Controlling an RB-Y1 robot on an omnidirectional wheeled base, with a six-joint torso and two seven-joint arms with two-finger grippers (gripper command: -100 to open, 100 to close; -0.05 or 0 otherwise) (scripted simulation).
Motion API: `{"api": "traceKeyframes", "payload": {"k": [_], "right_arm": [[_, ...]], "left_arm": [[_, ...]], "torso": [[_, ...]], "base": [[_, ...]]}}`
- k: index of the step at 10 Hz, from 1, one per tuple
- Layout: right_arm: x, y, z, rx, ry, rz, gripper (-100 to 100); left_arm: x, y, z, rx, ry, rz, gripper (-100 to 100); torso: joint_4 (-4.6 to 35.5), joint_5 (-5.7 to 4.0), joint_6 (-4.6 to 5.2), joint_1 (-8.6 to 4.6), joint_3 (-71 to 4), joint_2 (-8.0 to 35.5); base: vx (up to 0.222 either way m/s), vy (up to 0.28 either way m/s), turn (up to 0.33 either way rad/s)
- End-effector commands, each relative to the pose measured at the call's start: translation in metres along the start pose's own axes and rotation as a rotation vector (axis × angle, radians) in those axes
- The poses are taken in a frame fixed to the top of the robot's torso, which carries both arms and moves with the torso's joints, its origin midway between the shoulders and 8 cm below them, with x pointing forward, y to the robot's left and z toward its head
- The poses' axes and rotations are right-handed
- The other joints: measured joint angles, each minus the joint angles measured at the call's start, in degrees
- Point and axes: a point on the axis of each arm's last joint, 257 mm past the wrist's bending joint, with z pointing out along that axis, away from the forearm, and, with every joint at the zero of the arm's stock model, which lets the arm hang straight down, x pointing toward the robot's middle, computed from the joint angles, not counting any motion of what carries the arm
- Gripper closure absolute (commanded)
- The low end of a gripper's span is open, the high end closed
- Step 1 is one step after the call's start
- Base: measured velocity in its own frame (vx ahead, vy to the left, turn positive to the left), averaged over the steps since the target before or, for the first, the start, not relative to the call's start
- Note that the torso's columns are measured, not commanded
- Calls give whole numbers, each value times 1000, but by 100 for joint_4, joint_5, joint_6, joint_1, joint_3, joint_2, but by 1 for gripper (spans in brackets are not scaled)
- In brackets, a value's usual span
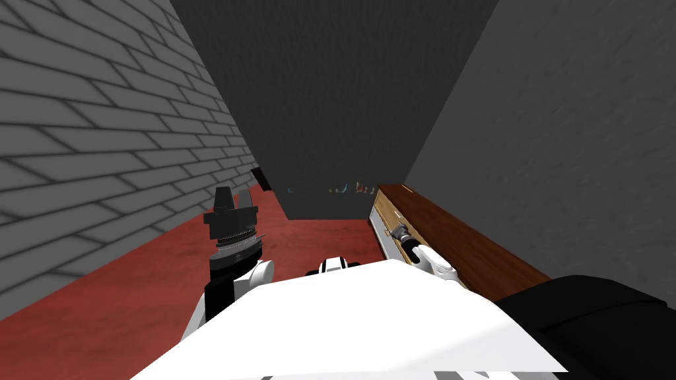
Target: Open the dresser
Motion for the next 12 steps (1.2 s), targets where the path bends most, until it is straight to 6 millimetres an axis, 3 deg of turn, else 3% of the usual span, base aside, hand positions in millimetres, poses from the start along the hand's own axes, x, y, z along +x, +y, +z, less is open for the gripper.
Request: {"api": "traceKeyframes", "payload": {"k": [1,4,5,8,11,12], "right_arm": [[30,-10,0,6,69,-135,-100],[82,-36,-2,14,187,-356,-100],[82,-36,-2,13,187,-363,-100],[119,-63,-6,18,274,-540,-100],[141,-87,-10,21,333,-669,-100],[137,-82,-9,20,319,-638,-100]], "left_arm": [[0,0,0,0,0,0,0],[0,0,0,0,0,0,0],[0,0,0,0,0,0,0],[0,0,0,0,0,0,0],[0,0,0,0,0,0,0],[0,0,0,0,0,0,0]], "torso": [[0,1,-1,0,-1,-1],[0,1,0,1,0,1],[0,0,2,0,-1,-1],[0,1,-1,1,0,0],[0,0,2,0,0,1],[0,1,2,0,0,1]], "base": [[3,0,102],[1,5,180],[3,1,47],[1,4,136],[2,3,108],[1,-1,21]]}}
